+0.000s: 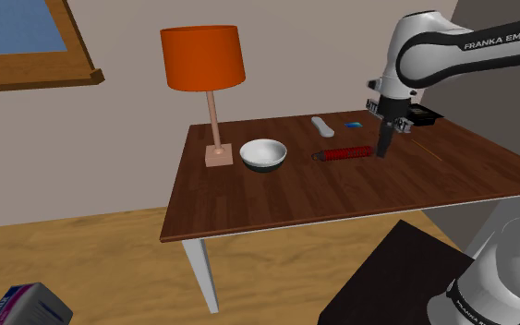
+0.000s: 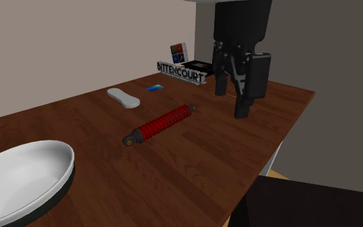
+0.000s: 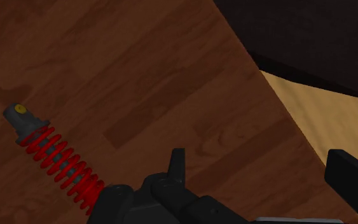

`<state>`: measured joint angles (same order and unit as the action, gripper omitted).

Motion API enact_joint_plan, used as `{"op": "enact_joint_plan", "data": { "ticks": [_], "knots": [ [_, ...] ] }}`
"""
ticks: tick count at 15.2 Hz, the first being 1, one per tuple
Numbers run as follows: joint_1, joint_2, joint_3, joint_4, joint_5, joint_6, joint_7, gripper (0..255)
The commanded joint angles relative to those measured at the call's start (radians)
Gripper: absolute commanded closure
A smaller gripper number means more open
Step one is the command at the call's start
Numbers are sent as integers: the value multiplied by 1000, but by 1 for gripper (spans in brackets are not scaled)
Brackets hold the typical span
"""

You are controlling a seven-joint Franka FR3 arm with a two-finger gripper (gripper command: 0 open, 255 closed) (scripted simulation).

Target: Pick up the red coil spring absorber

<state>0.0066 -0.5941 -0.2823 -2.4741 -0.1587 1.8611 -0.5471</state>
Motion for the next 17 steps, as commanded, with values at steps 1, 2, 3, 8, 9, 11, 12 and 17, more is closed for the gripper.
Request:
{"op": "enact_joint_plan", "data": {
  "ticks": [1,2,3,8,9,11,12,17],
  "knots": [
    [10,68,-55,24,-7,52,-96,0],
    [16,102,-82,39,-5,75,-141,0],
    [22,137,-107,55,-1,97,-188,0],
    [65,339,-227,162,69,191,-437,0],
    [74,383,-249,189,93,205,-491,0],
    [86,478,-284,247,153,227,-603,0],
    [89,526,-298,279,187,235,-660,0],
    [56,777,-313,465,374,233,-933,0]
  ]
}}
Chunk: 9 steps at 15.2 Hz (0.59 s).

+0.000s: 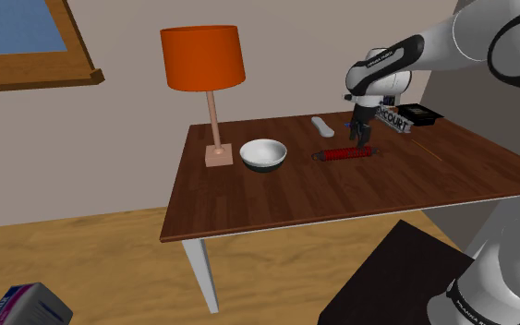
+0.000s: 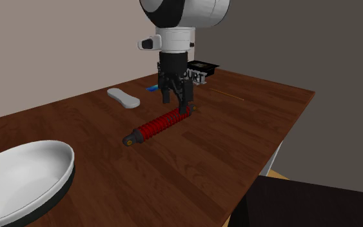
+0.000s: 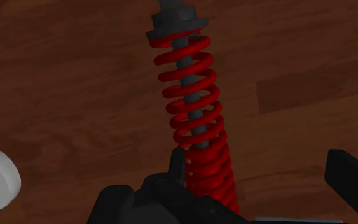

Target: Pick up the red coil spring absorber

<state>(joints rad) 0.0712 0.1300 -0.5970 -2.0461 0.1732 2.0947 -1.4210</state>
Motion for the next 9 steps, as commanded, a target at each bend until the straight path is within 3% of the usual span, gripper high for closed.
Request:
{"op": "enact_joint_plan", "data": {
  "ticks": [1,9],
  "knots": [
    [-26,102,11,80,75,-7,-106,0],
    [-50,178,36,68,132,64,-161,0]
  ]
}}
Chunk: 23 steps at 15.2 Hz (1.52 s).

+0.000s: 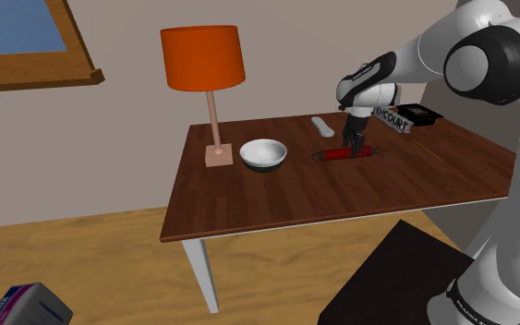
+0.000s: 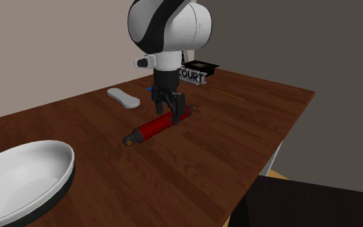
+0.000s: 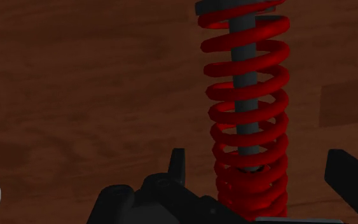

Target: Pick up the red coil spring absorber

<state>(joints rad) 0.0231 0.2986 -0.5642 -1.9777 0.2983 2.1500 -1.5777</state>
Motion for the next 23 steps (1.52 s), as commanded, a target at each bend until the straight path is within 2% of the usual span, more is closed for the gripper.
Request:
{"op": "enact_joint_plan", "data": {
  "ticks": [1,2,3,12,23],
  "knots": [
    [-3,14,4,-2,11,14,-8,0],
    [-3,14,4,-2,11,14,-8,0],
    [-4,12,4,-5,10,15,-8,255],
    [-3,14,4,-2,11,14,-8,255],
    [14,-65,-18,55,-54,-105,43,255]
  ]
}}
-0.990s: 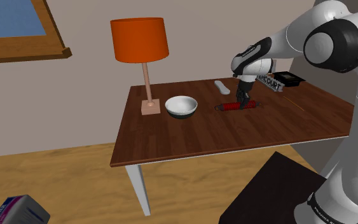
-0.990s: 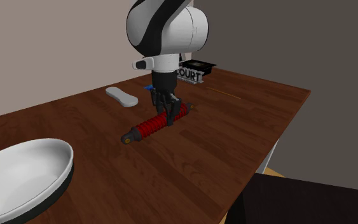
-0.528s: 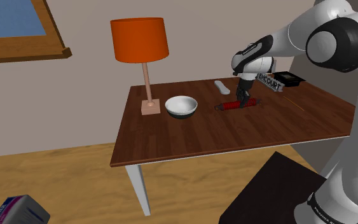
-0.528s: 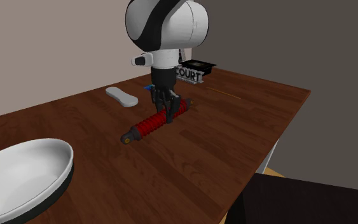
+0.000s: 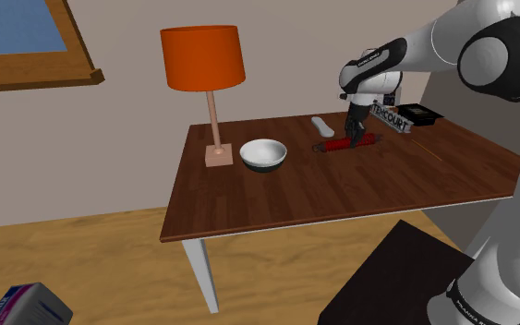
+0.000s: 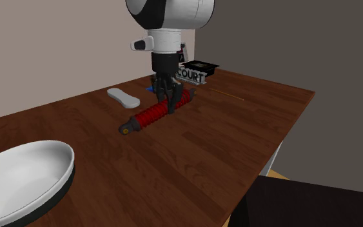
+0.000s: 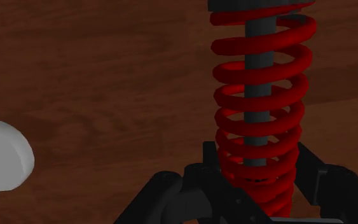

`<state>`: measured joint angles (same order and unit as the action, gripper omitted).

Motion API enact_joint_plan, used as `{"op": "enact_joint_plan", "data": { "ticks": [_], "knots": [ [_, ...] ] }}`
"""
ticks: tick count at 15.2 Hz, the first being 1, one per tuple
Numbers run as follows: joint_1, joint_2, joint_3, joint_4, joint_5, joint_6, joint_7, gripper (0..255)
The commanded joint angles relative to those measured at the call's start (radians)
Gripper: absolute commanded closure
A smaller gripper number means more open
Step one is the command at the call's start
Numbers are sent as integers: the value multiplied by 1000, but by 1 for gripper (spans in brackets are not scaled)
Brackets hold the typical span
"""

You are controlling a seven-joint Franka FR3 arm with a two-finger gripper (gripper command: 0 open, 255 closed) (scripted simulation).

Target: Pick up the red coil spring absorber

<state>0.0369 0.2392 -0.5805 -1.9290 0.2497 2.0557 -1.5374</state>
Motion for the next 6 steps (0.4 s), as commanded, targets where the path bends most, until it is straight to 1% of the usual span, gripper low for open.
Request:
{"op": "enact_joint_plan", "data": {
  "ticks": [1,4,6],
  "knots": [
    [1,-12,-4,13,-10,-22,6,255],
    [4,-30,-7,34,-24,-57,18,255],
    [4,-30,-7,35,-24,-59,18,255]
  ]
}}
